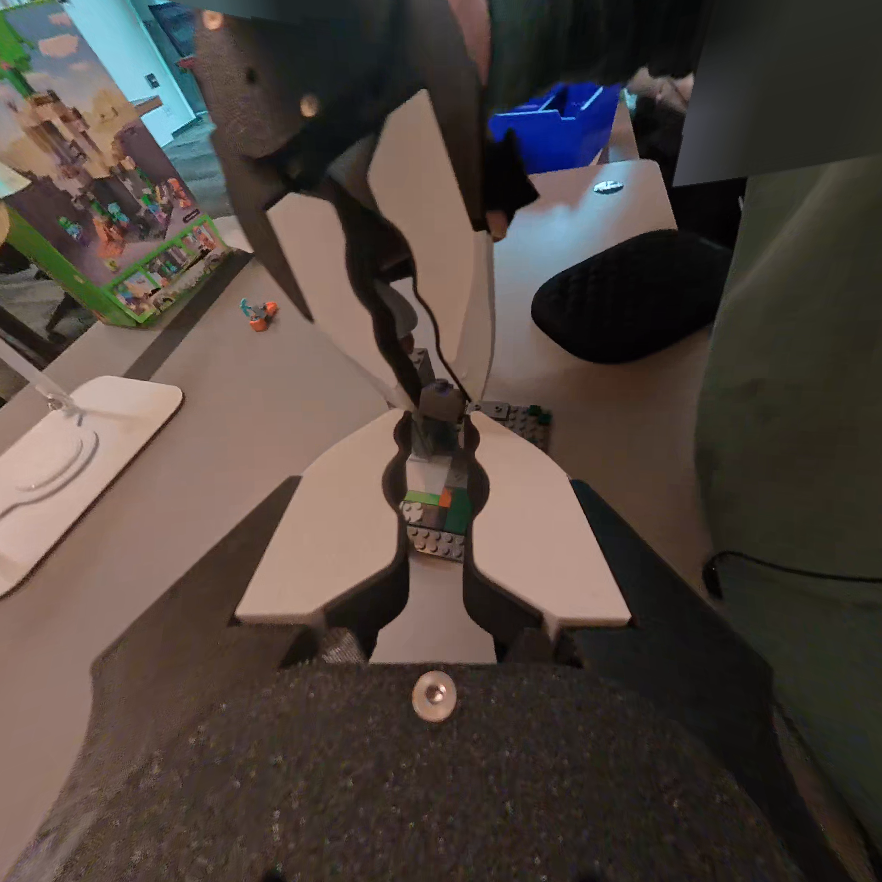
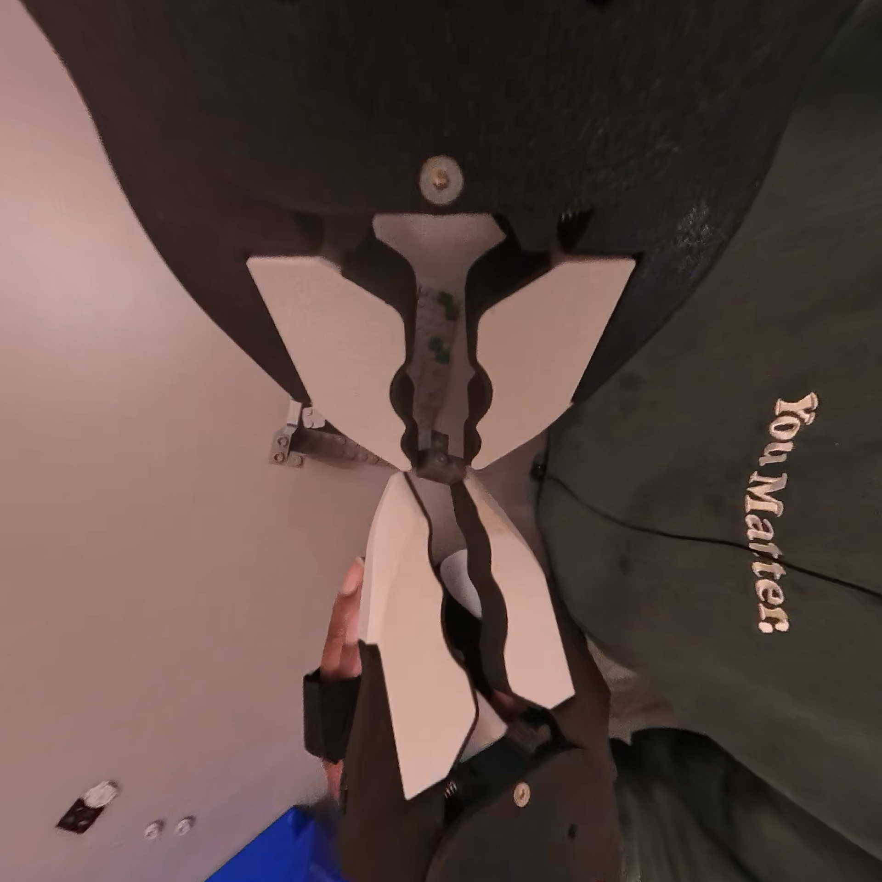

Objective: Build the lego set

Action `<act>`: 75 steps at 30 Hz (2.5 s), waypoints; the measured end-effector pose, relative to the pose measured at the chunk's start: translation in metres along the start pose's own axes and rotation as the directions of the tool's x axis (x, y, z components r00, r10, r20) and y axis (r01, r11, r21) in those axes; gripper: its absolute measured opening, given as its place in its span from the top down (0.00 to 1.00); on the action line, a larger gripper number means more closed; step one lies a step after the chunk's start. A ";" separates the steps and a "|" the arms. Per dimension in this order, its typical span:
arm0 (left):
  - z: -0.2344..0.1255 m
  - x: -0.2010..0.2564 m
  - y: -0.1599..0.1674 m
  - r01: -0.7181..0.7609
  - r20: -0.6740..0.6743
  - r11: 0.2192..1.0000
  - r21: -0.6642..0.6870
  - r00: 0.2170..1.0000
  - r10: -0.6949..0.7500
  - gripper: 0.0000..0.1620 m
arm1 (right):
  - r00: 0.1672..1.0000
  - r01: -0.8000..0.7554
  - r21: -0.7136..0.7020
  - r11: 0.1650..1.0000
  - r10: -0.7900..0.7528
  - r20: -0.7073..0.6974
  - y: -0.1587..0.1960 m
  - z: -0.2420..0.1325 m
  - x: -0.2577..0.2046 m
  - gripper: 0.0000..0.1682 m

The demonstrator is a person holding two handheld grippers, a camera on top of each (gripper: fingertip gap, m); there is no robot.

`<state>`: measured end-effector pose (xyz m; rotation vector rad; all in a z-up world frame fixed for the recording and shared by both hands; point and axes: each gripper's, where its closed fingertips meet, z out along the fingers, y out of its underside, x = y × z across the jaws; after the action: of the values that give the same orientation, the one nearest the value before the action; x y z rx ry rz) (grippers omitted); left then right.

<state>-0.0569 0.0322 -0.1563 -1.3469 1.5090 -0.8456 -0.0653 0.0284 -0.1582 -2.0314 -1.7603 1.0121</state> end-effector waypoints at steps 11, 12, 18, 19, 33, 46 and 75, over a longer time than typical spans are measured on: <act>0.000 -0.017 0.010 -0.101 0.148 0.994 -0.046 0.983 0.106 0.89 | 0.981 -0.145 -0.072 0.987 0.153 0.123 -0.005 0.005 0.017 0.89; -0.001 -0.019 0.011 -0.101 0.163 0.994 -0.047 0.981 0.108 0.90 | 0.978 -0.155 -0.069 0.985 0.163 0.132 -0.006 0.005 0.019 0.89; -0.007 -0.028 0.010 -0.057 0.230 0.998 0.004 0.972 0.054 0.90 | 0.973 -0.177 -0.027 0.984 0.179 0.147 -0.015 0.004 0.025 0.89; -0.008 -0.030 0.010 -0.047 0.238 0.999 0.015 0.970 0.042 0.90 | 0.974 -0.177 -0.018 0.984 0.177 0.144 -0.016 0.003 0.025 0.88; -0.008 -0.043 0.012 0.135 0.195 0.985 0.108 0.969 -0.155 0.90 | 0.990 0.092 0.006 0.996 -0.091 -0.111 -0.012 -0.004 0.043 0.93; -0.001 -0.043 0.017 0.157 0.179 0.984 0.087 0.969 -0.170 0.90 | 0.952 0.201 -0.029 0.979 -0.202 -0.232 -0.012 -0.006 0.049 0.95; 0.012 -0.034 0.059 0.106 0.175 0.987 -0.118 0.981 -0.084 0.90 | 0.958 0.124 -0.161 0.979 -0.160 -0.238 0.025 0.020 0.076 0.95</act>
<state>-0.0675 0.0761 -0.2088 -1.5547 1.3937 -0.6839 -0.0582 0.0897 -0.2129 -1.9790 -1.8566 0.5718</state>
